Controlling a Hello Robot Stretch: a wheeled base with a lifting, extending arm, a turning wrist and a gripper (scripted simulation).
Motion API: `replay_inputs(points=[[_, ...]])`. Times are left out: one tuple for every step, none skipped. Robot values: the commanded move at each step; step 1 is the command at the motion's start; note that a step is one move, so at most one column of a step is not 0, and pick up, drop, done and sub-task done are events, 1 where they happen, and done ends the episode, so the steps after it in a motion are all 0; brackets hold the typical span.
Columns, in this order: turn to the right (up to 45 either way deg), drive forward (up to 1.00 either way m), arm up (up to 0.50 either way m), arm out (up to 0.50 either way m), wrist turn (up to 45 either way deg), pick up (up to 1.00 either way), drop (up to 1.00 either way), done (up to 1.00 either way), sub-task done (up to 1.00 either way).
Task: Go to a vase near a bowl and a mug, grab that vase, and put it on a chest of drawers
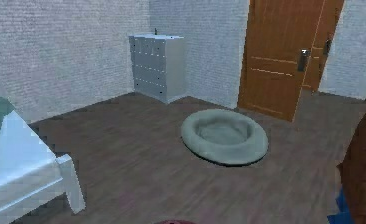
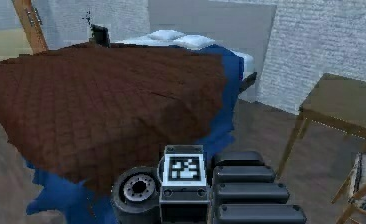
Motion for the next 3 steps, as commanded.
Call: replay_inputs(points=[[0.0, 0.7, 0.0, 0.0, 0.0, 0.0, 0.0, 0.0, 0.0], [39.0, 0.0, 0.0, 0.0, 0.0, 0.0, 0.0, 0.0, 0.0], [0.0, 0.65, 0.0, 0.0, 0.0, 0.0, 0.0, 0.0, 0.0]])
